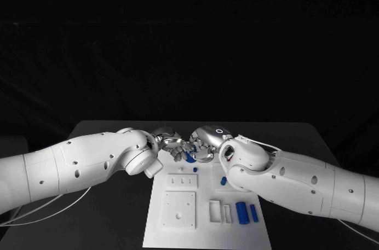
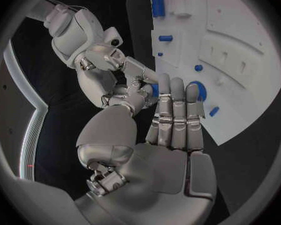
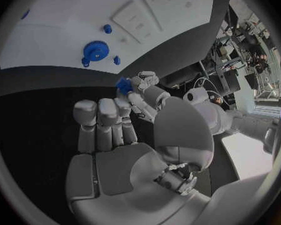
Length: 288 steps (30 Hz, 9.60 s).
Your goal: Assemble the parts on the task board
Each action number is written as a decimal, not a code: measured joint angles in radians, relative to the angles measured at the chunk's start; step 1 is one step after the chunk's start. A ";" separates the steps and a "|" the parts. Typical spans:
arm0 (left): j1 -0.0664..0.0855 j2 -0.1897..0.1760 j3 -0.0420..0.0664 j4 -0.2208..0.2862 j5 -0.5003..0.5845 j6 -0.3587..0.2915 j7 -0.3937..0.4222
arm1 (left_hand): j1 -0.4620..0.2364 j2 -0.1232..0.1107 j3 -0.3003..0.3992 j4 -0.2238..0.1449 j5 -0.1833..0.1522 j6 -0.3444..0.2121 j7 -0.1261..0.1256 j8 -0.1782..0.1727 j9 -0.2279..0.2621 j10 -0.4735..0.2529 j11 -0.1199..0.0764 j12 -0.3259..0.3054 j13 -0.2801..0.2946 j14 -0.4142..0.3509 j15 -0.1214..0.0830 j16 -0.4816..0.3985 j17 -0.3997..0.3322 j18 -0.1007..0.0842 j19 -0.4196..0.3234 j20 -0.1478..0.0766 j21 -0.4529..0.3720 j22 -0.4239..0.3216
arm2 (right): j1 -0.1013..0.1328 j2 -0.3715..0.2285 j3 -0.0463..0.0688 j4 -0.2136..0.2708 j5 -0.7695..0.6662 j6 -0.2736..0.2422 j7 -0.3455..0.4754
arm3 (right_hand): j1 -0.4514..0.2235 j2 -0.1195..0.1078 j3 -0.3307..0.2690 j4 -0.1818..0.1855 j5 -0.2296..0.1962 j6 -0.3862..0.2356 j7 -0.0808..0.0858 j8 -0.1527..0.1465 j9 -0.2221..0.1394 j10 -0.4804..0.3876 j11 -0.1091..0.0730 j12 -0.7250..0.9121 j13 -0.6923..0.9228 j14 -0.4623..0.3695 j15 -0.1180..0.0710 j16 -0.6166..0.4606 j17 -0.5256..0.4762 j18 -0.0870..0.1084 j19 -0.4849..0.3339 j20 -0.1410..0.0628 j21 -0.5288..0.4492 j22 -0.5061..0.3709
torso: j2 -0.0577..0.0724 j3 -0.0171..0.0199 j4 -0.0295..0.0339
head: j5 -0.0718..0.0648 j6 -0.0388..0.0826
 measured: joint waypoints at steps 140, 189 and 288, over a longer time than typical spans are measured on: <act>-0.130 0.040 -0.073 -0.015 -0.500 -0.069 -0.169 | -0.195 -0.050 0.088 -0.021 0.442 0.114 -0.011 0.101 0.199 0.107 -0.088 0.508 0.223 0.097 -0.115 0.433 0.054 -0.038 0.010 -0.001 0.267 0.000 | 0.040 -0.115 0.061 -0.318 0.617 -0.210 0.359 | -0.033 -0.103 -0.150 0.051 0.287 -0.110 0.070 -0.067 -0.025 -0.075 0.047 -0.094 -0.115 -0.037 0.044 -0.139 -0.015 0.023 -0.075 0.053 -0.116 0.004 | -0.006 0.0015 -0.0006 | 0.026 -0.077; -0.145 0.040 -0.072 -0.026 -0.501 -0.136 -0.158 | -0.195 -0.050 0.092 -0.020 0.419 0.114 -0.011 0.097 0.236 0.106 -0.086 0.516 0.212 0.097 -0.115 0.441 0.042 -0.038 0.010 -0.001 0.275 0.001 | 0.040 -0.116 0.061 -0.319 0.617 -0.205 0.355 | -0.037 -0.099 -0.156 0.051 0.302 -0.109 0.072 -0.067 -0.025 -0.075 0.047 -0.090 -0.118 -0.039 0.046 -0.139 -0.012 0.023 -0.075 0.053 -0.116 0.007 | -0.007 0.0024 -0.0007 | 0.021 -0.078; -0.141 0.081 -0.068 -0.059 -0.552 -0.042 -0.195 | -0.225 -0.089 0.095 0.021 0.209 0.207 -0.064 0.099 0.442 0.097 -0.077 0.601 0.179 0.083 -0.136 0.500 -0.011 -0.038 0.016 -0.003 0.270 0.000 | 0.040 -0.108 0.061 -0.323 0.616 -0.188 0.346 | -0.041 -0.095 -0.164 0.054 0.333 -0.111 0.071 -0.067 -0.023 -0.075 0.047 -0.082 -0.127 -0.035 0.043 -0.143 -0.007 0.024 -0.075 0.053 -0.120 0.012 | -0.006 0.0019 -0.0003 | 0.009 -0.089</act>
